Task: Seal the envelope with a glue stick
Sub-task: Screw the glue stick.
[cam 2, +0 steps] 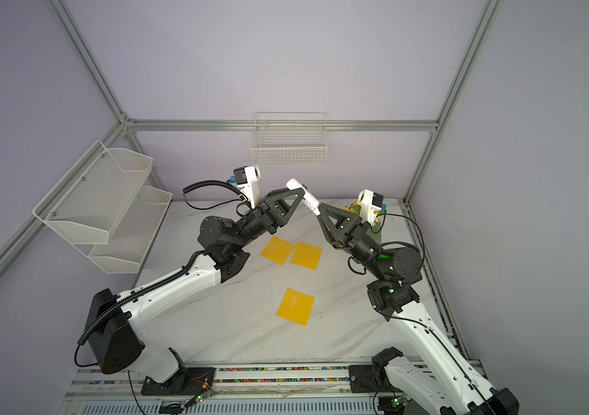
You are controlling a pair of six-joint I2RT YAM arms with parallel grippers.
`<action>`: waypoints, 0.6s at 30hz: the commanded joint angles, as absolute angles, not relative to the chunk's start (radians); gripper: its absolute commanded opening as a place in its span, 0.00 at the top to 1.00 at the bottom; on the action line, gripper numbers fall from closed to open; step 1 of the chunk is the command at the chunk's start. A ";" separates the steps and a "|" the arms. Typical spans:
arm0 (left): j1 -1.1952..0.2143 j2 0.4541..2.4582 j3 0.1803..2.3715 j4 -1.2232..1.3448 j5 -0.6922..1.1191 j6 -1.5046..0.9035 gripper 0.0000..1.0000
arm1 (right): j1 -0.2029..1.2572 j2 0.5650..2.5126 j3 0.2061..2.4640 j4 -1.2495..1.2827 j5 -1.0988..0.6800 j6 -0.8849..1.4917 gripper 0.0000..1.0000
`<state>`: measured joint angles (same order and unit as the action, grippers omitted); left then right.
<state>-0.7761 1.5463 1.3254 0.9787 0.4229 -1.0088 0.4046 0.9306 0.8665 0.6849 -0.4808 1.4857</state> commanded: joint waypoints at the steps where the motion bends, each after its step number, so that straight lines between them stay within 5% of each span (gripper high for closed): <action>1: -0.773 1.533 1.339 1.031 0.416 -1.017 1.00 | 0.408 0.949 0.867 0.784 -0.511 1.531 0.62; 10: -0.773 1.531 1.334 1.032 0.414 -1.018 1.00 | 0.408 0.967 0.860 0.793 -0.475 1.414 0.81; 18: -0.773 1.528 1.321 1.040 0.417 -1.042 1.00 | 0.408 0.935 0.923 0.720 -0.459 0.420 0.96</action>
<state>-0.7727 1.5463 1.3254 0.9863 0.4080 -1.0225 0.4084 0.9508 0.8684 0.7490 -0.4610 0.9363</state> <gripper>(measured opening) 0.261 0.262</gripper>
